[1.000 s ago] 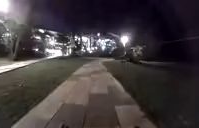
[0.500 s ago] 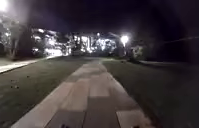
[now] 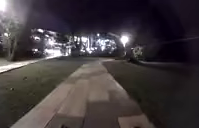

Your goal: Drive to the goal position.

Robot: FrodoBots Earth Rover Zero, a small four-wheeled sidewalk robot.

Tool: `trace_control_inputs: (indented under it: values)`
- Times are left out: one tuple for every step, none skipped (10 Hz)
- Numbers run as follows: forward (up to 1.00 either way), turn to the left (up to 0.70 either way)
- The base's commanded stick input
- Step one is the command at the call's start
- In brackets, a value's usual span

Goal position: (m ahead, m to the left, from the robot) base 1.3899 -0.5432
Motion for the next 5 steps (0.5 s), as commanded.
trace_control_inputs:
  values:
    - [0.3,0.0]
    - [0.3,0.0]
    - [0.3,0.0]
    - [0.3,0.0]
    - [0.3,0.0]
